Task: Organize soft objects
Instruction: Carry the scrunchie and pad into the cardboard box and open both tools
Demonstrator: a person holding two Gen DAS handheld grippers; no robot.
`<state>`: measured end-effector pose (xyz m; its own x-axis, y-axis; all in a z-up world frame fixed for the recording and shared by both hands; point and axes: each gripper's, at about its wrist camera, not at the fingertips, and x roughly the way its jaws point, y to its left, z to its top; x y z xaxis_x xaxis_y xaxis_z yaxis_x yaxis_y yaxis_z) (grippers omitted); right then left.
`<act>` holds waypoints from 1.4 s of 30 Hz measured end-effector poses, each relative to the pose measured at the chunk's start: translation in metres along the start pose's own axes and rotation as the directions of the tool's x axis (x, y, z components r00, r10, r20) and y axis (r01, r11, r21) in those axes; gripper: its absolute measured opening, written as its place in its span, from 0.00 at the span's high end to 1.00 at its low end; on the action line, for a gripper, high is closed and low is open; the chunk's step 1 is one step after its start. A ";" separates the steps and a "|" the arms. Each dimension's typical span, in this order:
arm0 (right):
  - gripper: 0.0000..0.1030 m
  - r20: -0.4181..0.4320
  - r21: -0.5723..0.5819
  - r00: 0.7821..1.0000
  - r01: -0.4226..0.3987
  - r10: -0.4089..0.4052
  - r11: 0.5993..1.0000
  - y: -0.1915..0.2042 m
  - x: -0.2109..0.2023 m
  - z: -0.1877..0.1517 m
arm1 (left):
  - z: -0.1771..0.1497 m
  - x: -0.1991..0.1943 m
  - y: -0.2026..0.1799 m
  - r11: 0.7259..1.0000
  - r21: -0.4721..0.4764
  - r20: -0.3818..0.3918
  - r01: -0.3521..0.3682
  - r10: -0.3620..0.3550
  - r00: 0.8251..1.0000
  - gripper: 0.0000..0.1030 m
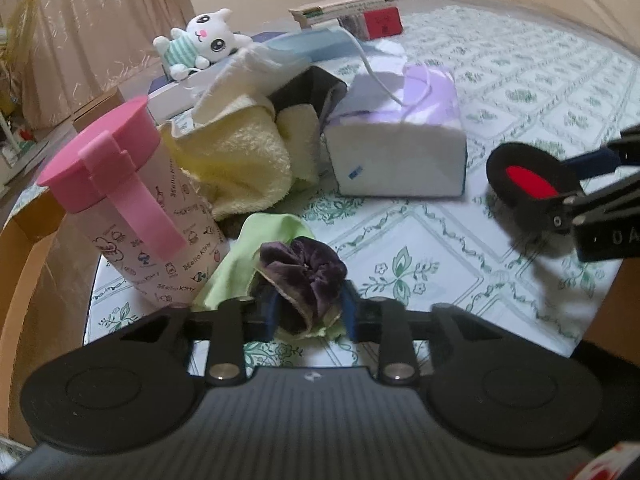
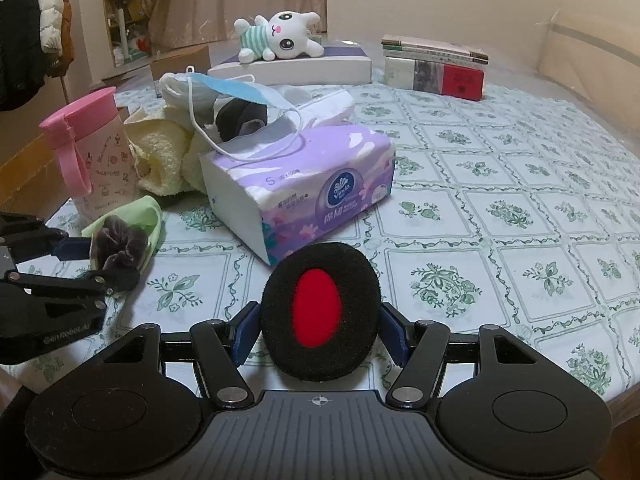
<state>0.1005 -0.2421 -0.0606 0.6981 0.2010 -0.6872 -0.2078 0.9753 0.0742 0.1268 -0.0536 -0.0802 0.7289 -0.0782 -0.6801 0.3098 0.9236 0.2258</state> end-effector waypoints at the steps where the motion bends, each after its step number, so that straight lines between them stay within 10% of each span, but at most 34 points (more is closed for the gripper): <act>1: 0.39 0.004 -0.001 1.000 0.001 -0.001 1.000 0.000 -0.002 0.000 | 0.001 -0.003 0.002 1.000 -0.013 0.006 0.004 -0.004 1.000 0.80; 20: 0.39 0.078 -0.021 0.989 -0.124 0.125 0.992 0.034 -0.056 0.016 | -0.002 -0.099 0.051 0.973 -0.231 0.117 0.019 0.009 0.993 0.83; 34: 0.39 0.044 -0.277 0.886 -0.432 0.461 0.858 0.197 -0.052 0.060 | -0.048 -0.163 0.182 0.910 -0.369 0.083 -0.190 0.236 0.968 0.83; 42: 0.39 -0.005 -0.327 0.855 -0.491 0.518 0.807 0.276 -0.006 0.092 | -0.075 -0.154 0.259 0.871 -0.422 0.025 -0.250 0.287 0.958 0.83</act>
<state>0.1023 0.0341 0.0307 0.4858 0.6766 -0.5533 -0.7349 0.6589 0.1606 0.0491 0.2260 0.0312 0.8021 0.1810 -0.5691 -0.1700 0.9827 0.0730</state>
